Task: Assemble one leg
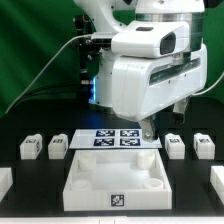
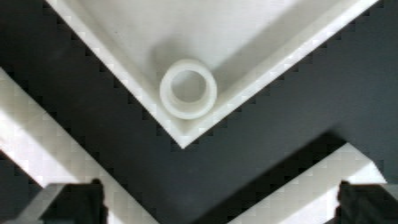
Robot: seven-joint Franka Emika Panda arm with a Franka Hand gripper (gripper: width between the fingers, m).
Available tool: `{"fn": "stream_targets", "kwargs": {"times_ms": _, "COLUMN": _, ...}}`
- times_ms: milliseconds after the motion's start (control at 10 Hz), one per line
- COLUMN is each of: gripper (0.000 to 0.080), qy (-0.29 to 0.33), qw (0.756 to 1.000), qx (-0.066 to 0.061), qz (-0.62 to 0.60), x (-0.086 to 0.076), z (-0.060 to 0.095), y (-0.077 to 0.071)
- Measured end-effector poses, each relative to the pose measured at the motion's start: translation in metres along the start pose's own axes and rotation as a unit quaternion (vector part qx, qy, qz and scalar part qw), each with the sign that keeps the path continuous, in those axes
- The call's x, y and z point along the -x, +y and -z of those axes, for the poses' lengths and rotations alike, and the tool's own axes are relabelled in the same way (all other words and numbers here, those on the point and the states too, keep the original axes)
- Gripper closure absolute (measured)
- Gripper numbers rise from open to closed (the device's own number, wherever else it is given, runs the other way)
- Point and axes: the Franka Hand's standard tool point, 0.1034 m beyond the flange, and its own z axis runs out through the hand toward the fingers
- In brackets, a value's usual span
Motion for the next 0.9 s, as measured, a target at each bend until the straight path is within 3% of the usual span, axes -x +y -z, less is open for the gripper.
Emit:
{"fn": "stream_targets", "kwargs": {"times_ms": 700, "gripper": 0.015, "qy": 0.0, "qw": 1.0, "qx": 0.0, "qz": 0.011, "x": 0.0, "z": 0.0, "y": 0.0}}
{"fn": "stream_targets", "kwargs": {"times_ms": 800, "gripper": 0.015, "qy": 0.001, "qw": 0.998, "qx": 0.001, "qz": 0.068, "x": 0.002, "z": 0.0, "y": 0.0}}
{"fn": "stream_targets", "kwargs": {"times_ms": 900, "gripper": 0.015, "qy": 0.003, "qw": 0.989, "qx": 0.005, "qz": 0.149, "x": 0.022, "z": -0.006, "y": -0.011}}
